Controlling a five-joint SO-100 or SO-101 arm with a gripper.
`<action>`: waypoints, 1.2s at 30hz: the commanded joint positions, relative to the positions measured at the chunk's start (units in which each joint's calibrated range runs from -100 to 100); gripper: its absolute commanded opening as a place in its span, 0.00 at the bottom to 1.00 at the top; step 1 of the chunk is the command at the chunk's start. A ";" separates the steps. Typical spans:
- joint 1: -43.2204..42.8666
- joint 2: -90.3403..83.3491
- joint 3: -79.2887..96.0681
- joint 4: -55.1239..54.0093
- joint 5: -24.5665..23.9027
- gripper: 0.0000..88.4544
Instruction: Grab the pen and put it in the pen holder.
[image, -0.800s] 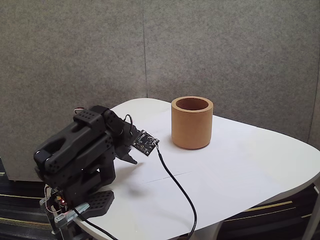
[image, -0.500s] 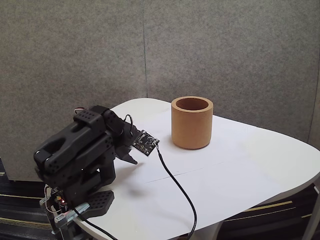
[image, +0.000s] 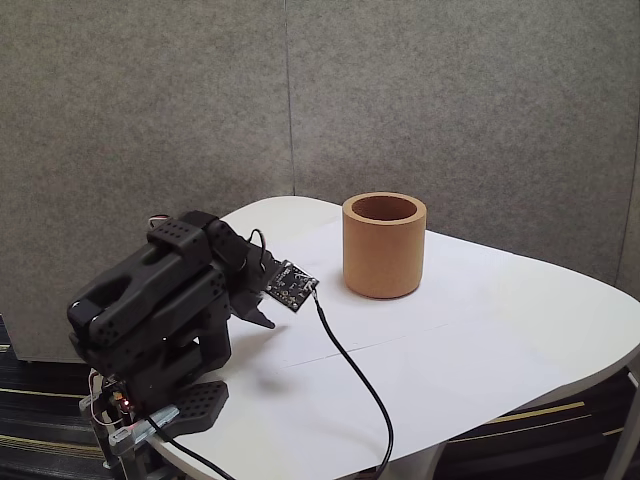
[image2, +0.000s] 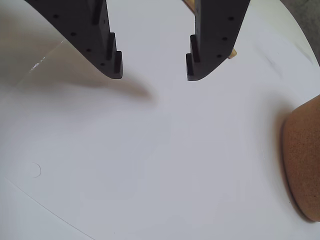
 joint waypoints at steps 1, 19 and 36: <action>-0.23 -0.19 -0.45 0.00 0.20 0.20; -1.04 1.03 -21.30 -3.47 -0.17 0.20; -16.41 50.56 -70.94 -2.80 -0.22 0.20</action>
